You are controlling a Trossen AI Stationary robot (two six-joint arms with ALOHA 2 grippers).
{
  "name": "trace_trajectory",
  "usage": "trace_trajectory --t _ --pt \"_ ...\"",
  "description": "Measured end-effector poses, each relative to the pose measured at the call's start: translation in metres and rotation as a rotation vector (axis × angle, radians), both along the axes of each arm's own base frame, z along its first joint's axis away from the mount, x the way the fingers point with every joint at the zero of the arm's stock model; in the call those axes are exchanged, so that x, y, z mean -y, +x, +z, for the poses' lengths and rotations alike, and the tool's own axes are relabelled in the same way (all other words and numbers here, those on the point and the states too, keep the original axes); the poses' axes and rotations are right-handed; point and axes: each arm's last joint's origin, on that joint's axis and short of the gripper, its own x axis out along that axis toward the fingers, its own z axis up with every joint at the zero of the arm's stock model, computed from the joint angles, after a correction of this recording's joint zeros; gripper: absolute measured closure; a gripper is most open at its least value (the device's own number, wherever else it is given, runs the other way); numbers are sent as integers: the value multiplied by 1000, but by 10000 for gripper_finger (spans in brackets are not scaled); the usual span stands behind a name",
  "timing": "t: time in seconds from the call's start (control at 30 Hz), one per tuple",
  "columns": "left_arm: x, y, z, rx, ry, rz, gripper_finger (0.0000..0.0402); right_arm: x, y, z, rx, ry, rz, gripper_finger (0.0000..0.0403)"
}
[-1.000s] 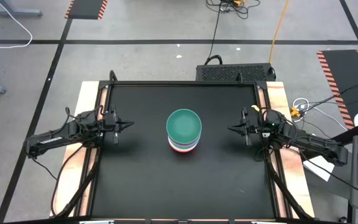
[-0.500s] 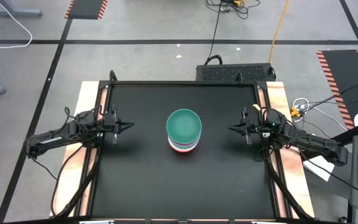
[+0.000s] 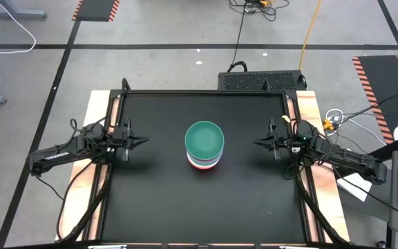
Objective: Nest bowls inside each other
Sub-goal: Return to Home Position
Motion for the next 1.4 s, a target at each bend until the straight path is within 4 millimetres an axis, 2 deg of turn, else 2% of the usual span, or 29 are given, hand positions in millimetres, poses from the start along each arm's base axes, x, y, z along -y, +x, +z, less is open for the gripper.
trace_trajectory --t 0.13,0.47,0.67,0.83,1.13,1.4 --pt "0 0 0 5 -21 0 397 0 0 1 8 37 -2 403" --pt "0 0 0 4 -25 9 356 0 0 -1 -7 49 -7 403" --pt "1 0 -2 -20 -5 -48 356 0 0 -1 -8 43 -11 403" --pt "2 0 -5 -47 -50 -51 355 -1 0 -2 -17 125 3 403" --pt "2 -1 -9 -90 -67 -50 355 -8 2 5 62 -23 118 403" --pt "2 -1 -10 -98 -72 -49 355 -9 2 4 45 -16 118 403"
